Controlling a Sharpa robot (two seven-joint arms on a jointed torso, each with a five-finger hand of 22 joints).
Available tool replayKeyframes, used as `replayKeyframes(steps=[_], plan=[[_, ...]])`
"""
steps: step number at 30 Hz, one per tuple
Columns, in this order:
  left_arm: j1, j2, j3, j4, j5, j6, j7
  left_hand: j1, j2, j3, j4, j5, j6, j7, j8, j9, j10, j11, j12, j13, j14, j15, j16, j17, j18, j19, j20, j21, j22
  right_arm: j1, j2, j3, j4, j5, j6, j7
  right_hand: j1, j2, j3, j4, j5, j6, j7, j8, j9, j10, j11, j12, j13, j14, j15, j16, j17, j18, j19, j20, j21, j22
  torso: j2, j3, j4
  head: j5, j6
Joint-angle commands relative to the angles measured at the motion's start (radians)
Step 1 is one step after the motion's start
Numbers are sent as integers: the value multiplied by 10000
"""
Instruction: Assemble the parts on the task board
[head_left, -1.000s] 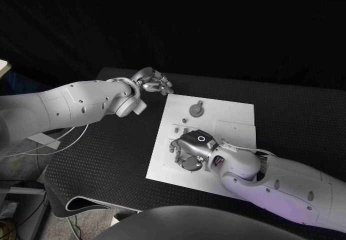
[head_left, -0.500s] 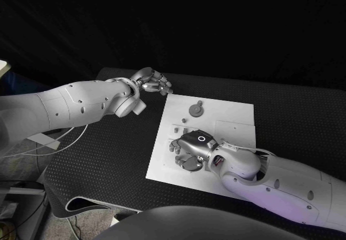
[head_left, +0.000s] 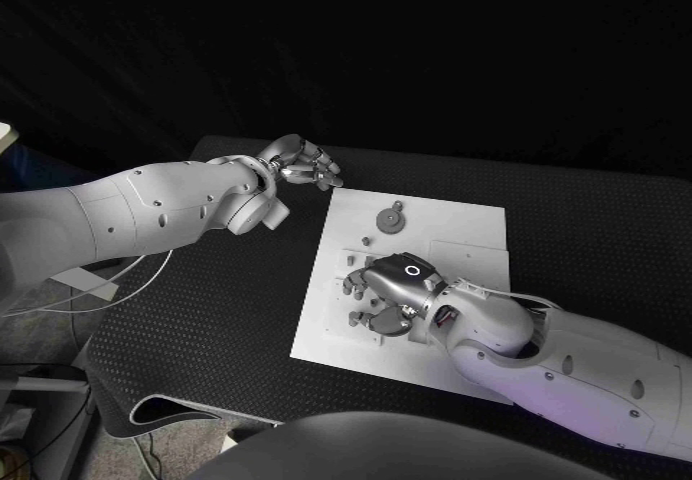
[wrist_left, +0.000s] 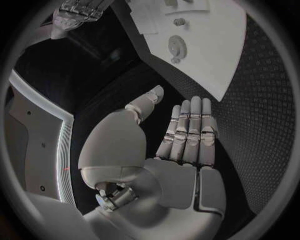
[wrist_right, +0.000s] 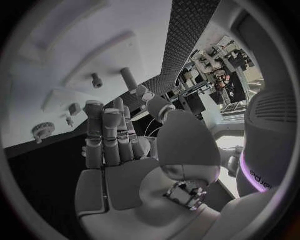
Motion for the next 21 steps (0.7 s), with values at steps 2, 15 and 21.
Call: replayKeyframes(steps=[2,15,21], plan=[[12,15,7,-33,35,88,84,-33,-4,-25,31,-19,-67,-8,34,0,-88,3,-36,-16,39,54,-36,16,-40,7,31,2,-12,93,-270,276,289,592,-769,238,-122,-81,20,217,-4,-25,51,-20,-5,-24,15,-18,-24,56,45,12,8,1012,3,-2,-35,184,-8,4,-15,-90,2],[12,31,6,-103,35,54,79,-30,-22,-29,32,-19,-55,-13,47,2,-70,-3,-25,-12,53,52,-53,45,-40,19,30,8,-31,1420,-1785,604,323,3719,1273,-647,-1084,989,-78,1331,-9,621,-181,369,205,980,-354,456,259,-200,-304,37,23,1012,-303,43,-42,225,-15,0,-32,-358,2],[11,53,5,-116,47,58,107,-61,-23,-39,60,-20,-48,-14,54,3,-63,-4,-23,-11,60,52,-65,62,-41,27,31,10,-42,1766,-2404,596,-92,5978,2483,-1075,-970,853,-234,927,-1,643,-381,369,300,2130,-751,1306,1148,-217,-682,103,32,1012,-285,-2,110,212,-35,7,-29,-802,2]])
